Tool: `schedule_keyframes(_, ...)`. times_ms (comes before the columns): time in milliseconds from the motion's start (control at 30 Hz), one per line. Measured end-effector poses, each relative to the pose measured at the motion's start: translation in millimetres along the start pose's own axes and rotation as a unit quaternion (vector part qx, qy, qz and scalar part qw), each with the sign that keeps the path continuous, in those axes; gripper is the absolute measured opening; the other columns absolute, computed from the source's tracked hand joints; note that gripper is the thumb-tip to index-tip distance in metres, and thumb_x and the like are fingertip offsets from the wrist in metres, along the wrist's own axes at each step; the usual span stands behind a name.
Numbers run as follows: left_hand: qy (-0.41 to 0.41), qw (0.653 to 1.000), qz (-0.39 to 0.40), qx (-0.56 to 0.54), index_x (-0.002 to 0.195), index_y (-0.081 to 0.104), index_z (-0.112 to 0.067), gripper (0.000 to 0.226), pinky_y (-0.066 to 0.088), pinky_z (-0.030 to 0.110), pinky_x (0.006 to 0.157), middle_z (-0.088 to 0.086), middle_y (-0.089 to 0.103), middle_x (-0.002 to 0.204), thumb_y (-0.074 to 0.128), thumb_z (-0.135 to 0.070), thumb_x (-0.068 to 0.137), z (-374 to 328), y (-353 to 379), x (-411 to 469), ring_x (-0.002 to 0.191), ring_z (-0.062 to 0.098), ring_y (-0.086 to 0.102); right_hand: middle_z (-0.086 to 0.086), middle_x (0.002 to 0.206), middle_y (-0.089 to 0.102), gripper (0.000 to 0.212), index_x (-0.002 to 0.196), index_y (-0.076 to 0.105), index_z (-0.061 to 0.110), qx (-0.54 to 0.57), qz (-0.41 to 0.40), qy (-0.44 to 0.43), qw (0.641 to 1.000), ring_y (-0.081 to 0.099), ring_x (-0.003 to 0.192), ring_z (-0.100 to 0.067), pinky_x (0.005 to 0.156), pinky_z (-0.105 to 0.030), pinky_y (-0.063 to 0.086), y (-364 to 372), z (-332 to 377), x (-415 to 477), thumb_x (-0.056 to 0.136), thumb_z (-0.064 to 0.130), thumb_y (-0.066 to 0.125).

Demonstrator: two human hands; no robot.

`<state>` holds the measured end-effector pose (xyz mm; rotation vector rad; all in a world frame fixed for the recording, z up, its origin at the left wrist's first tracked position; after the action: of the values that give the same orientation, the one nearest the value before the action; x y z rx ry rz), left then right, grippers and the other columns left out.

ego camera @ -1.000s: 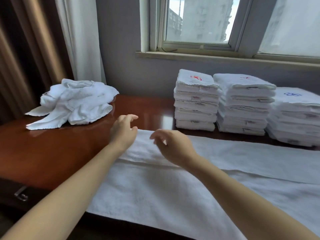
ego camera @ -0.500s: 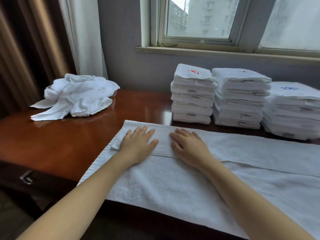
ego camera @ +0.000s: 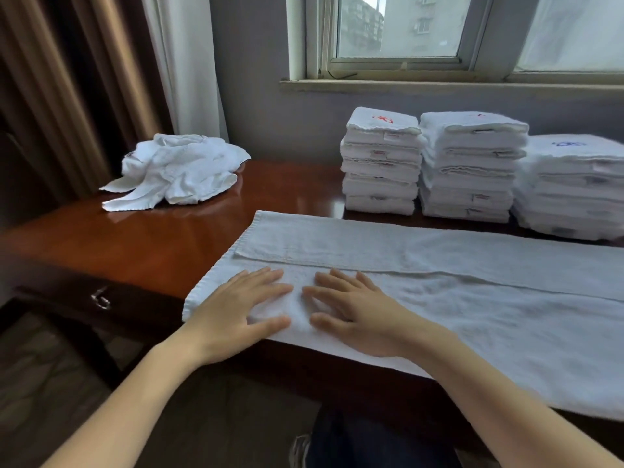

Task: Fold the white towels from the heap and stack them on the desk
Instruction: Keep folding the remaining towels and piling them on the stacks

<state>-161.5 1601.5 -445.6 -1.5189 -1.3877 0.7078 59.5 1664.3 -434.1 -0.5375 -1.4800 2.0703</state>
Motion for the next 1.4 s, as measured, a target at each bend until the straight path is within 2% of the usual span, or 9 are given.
schedule_keyframes(100, 0.036, 0.998, -0.006, 0.043, 0.144, 0.032, -0.054, 0.081, 0.001, 0.019, 0.118, -0.037, 0.017, 0.153, 0.060, -0.079, 0.071, -2, 4, -22, 0.143, -0.015, 0.003, 0.011, 0.165, 0.004, 0.071, 0.153, 0.018, 0.043, -0.013, -0.002, -0.022, 1.000, -0.010, 0.150, -0.009, 0.121, -0.044, -0.010, 10, 11, -11, 0.090, 0.068, 0.041)
schedule_keyframes(167, 0.050, 0.995, -0.059, 0.070, 0.146, 0.035, -0.044, 0.082, 0.012, 0.028, 0.122, -0.026, 0.029, 0.153, 0.077, -0.045, 0.075, -1, 8, -31, 0.144, -0.008, 0.017, 0.009, 0.165, -0.003, 0.087, 0.154, 0.009, 0.043, -0.056, -0.010, -0.032, 0.998, -0.013, 0.150, -0.013, 0.120, -0.046, -0.012, 17, 15, -16, 0.083, 0.069, 0.051)
schedule_keyframes(267, 0.049, 0.983, -0.174, 0.024, 0.129, 0.060, -0.031, 0.065, 0.037, 0.034, 0.112, -0.019, 0.056, 0.135, 0.075, -0.006, 0.072, -1, 9, -41, 0.134, -0.004, 0.041, 0.006, 0.164, -0.008, 0.100, 0.154, -0.001, 0.041, -0.120, -0.022, -0.032, 0.992, -0.014, 0.150, -0.017, 0.119, -0.044, -0.012, 24, 21, -21, 0.078, 0.057, 0.063)
schedule_keyframes(400, 0.051, 0.974, -0.211, -0.060, 0.099, 0.066, -0.032, 0.025, 0.053, 0.031, 0.094, -0.023, 0.066, 0.116, 0.058, -0.026, 0.076, -3, 8, -48, 0.122, -0.004, 0.055, 0.008, 0.161, 0.020, 0.081, 0.152, 0.024, 0.040, -0.094, -0.060, -0.031, 0.993, 0.012, 0.149, -0.016, 0.119, -0.034, 0.009, 17, 32, -26, 0.082, 0.030, 0.063)
schedule_keyframes(567, -0.016, 0.963, -0.257, -0.082, 0.094, 0.065, -0.043, 0.014, 0.050, 0.023, 0.074, -0.032, 0.065, 0.100, 0.052, -0.047, 0.090, 0, -8, -37, 0.093, -0.009, 0.062, 0.013, 0.118, 0.065, 0.040, 0.117, 0.060, 0.036, 0.014, -0.110, 0.055, 0.992, 0.060, 0.109, -0.014, 0.087, -0.032, 0.052, -17, 33, -37, 0.081, 0.020, 0.057)
schedule_keyframes(733, -0.038, 0.959, -0.277, -0.042, 0.101, 0.063, -0.035, 0.022, 0.043, 0.021, 0.066, -0.021, 0.066, 0.097, 0.043, -0.045, 0.099, -4, -22, -8, 0.090, 0.002, 0.061, 0.014, 0.090, 0.069, 0.014, 0.096, 0.067, 0.035, -0.054, -0.240, 0.125, 0.961, 0.063, 0.086, -0.012, 0.058, -0.024, 0.040, -50, 15, -47, 0.088, 0.029, 0.057)
schedule_keyframes(1067, -0.045, 0.950, -0.296, 0.087, 0.104, 0.066, -0.017, 0.018, 0.048, 0.040, 0.071, 0.000, 0.068, 0.101, 0.049, -0.023, 0.102, -11, -40, 69, 0.093, 0.029, 0.063, 0.009, 0.109, 0.067, 0.022, 0.109, 0.067, 0.031, -0.088, -0.355, 0.154, 0.918, 0.063, 0.098, -0.023, 0.065, -0.030, 0.042, -75, -51, -12, 0.100, 0.030, 0.047)
schedule_keyframes(1267, -0.073, 0.945, -0.260, 0.186, 0.112, 0.070, -0.021, 0.025, 0.041, 0.042, 0.084, 0.004, 0.067, 0.098, 0.051, -0.013, 0.098, 8, -30, 121, 0.096, 0.031, 0.062, 0.004, 0.102, 0.068, 0.025, 0.107, 0.072, 0.029, -0.131, -0.329, 0.141, 0.924, 0.065, 0.090, -0.026, 0.060, -0.030, 0.038, -76, -95, 29, 0.101, 0.030, 0.048)
schedule_keyframes(1400, -0.064, 0.944, -0.268, 0.182, 0.124, 0.067, -0.020, 0.056, 0.040, 0.041, 0.098, 0.005, 0.063, 0.107, 0.052, 0.010, 0.080, 10, -6, 134, 0.102, 0.029, 0.058, 0.008, 0.104, 0.066, 0.021, 0.104, 0.072, 0.032, -0.093, -0.267, 0.136, 0.949, 0.064, 0.095, -0.021, 0.069, -0.033, 0.049, -61, -120, 44, 0.097, 0.030, 0.053)
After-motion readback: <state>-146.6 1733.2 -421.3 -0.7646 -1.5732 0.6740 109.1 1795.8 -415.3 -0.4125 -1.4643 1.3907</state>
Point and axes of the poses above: each hand's wrist, its own x-axis towards the middle knuckle, its own y-axis out of the palm, z = x × y, the point moved 2 cm from there along x, towards the middle knuckle
